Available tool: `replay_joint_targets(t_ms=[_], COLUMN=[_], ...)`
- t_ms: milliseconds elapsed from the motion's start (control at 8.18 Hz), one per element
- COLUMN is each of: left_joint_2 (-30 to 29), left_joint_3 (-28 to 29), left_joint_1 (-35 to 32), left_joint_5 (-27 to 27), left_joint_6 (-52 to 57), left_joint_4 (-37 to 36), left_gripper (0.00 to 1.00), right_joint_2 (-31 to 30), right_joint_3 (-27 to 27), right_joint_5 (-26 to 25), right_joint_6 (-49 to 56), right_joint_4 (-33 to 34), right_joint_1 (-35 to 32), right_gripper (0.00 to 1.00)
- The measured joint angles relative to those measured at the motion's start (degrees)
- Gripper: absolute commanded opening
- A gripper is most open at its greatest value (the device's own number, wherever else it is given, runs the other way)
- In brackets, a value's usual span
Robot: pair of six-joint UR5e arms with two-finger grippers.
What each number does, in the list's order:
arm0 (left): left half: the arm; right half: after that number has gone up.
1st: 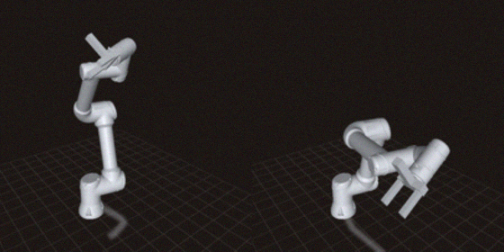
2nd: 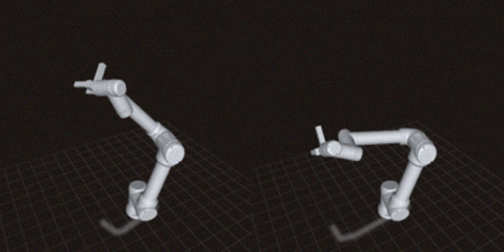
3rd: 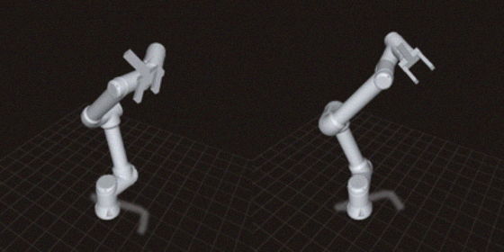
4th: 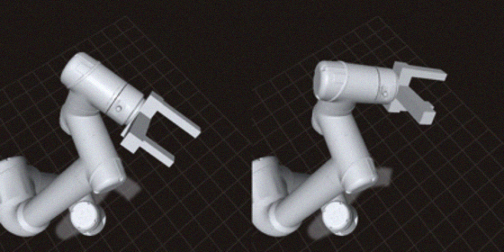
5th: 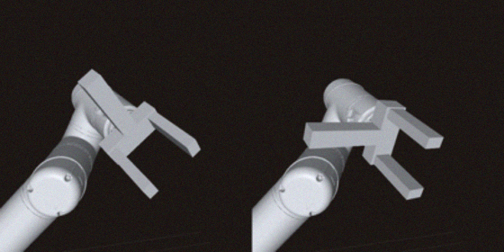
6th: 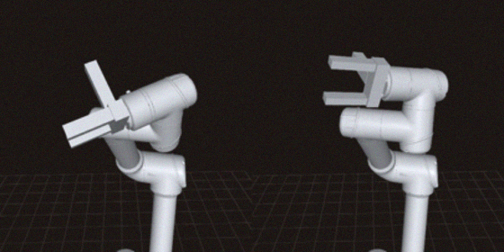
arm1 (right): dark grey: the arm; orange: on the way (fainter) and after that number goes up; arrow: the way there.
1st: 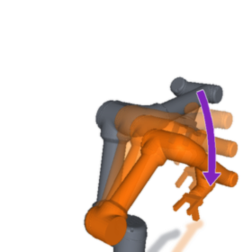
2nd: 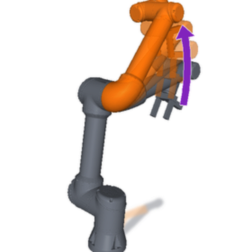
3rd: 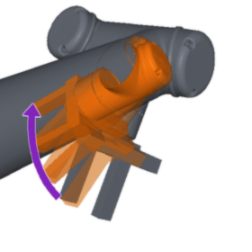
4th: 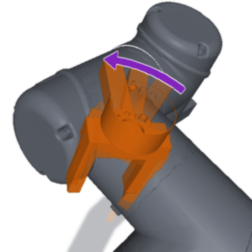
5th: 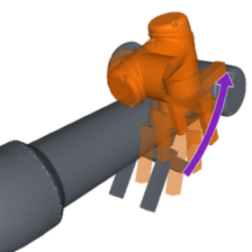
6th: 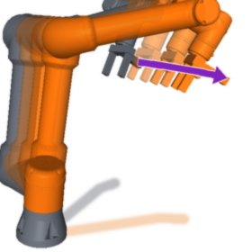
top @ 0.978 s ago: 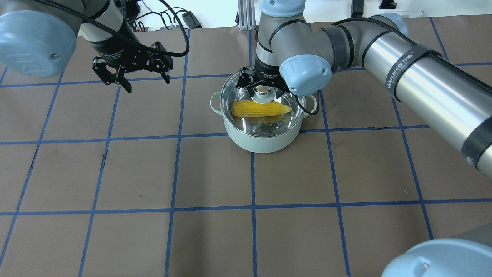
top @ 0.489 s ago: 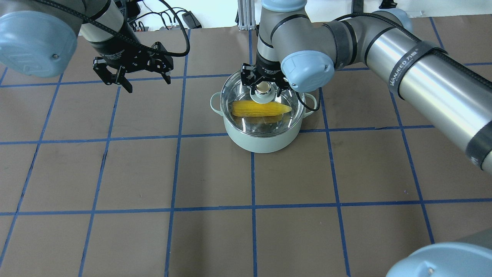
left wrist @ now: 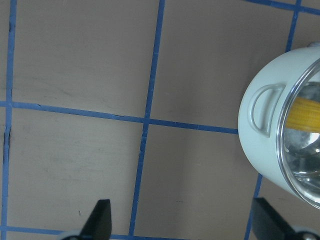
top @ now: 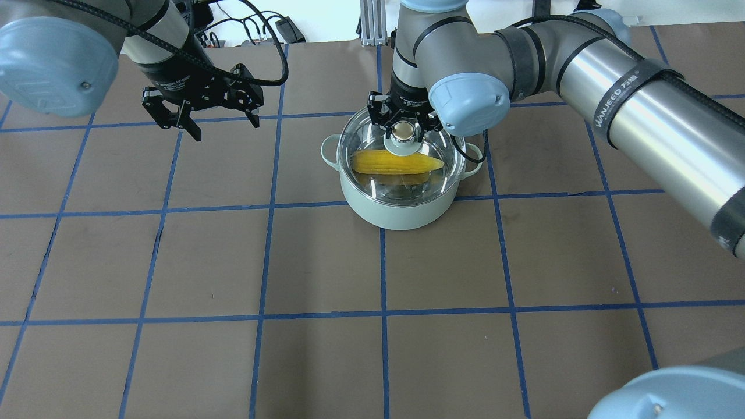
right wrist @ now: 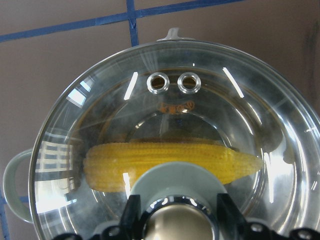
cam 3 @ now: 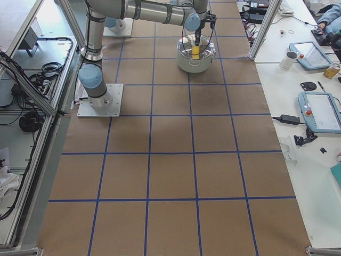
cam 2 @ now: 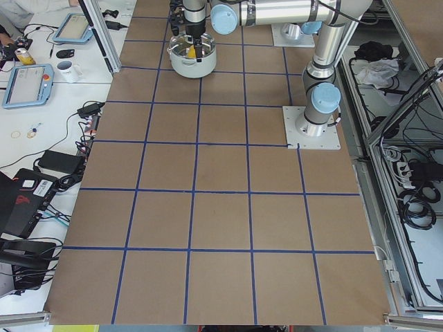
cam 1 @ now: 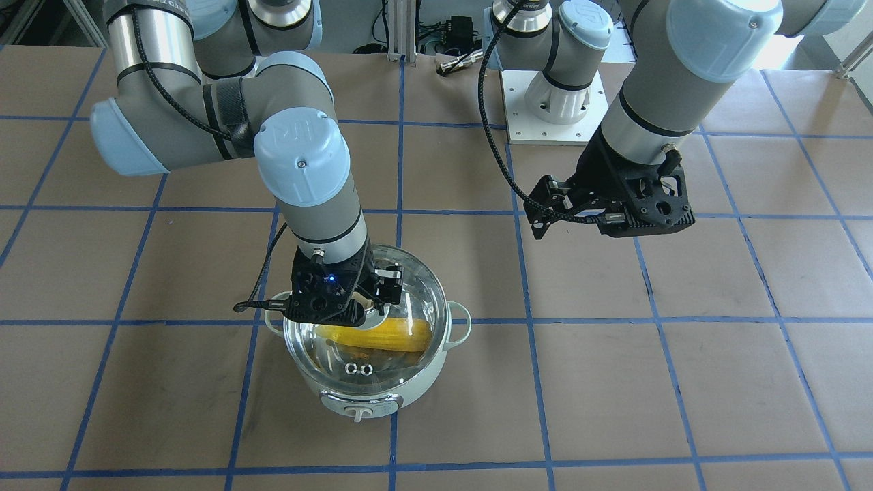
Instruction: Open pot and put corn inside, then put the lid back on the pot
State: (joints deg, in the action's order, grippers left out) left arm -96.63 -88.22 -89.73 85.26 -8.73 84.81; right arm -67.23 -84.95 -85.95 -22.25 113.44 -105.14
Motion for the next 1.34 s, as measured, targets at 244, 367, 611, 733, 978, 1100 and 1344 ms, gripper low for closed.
replay_joint_targets(t_ms=[244, 367, 611, 733, 978, 1100, 1344], left_joint_2=[-0.04, -0.09, -0.12, -0.13, -0.07, -0.06, -0.19], left_joint_3=[-0.08, -0.09, -0.11, -0.11, -0.13, -0.05, -0.08], left_joint_1=[0.00, 0.00, 0.03, 0.06, 0.08, 0.08, 0.09], left_joint_5=[-0.01, -0.01, 0.07, 0.13, 0.19, 0.18, 0.10], left_joint_6=[-0.01, -0.04, -0.05, -0.05, -0.03, -0.04, -0.01], left_joint_4=[0.00, 0.00, 0.00, 0.00, 0.00, 0.02, 0.25], left_gripper=[1.00, 1.00, 1.00, 1.00, 1.00, 1.00, 1.00], right_joint_2=[-0.06, -0.13, -0.61, -0.90, -2.07, -3.92, -9.33], right_joint_3=[0.16, 0.20, 0.27, 0.29, 1.49, 2.50, 3.31], right_joint_5=[0.14, 0.39, 0.70, 0.71, 0.29, 0.11, -0.09], right_joint_6=[0.04, -0.35, -1.13, -1.25, -0.61, 1.63, 11.89], right_joint_4=[0.45, 0.51, 0.55, 0.55, -0.18, -2.85, -11.14], right_joint_1=[0.08, 0.10, 0.11, 0.11, 0.58, 1.67, 6.33], right_gripper=[0.79, 0.86, 0.93, 0.93, 0.94, 0.95, 0.95])
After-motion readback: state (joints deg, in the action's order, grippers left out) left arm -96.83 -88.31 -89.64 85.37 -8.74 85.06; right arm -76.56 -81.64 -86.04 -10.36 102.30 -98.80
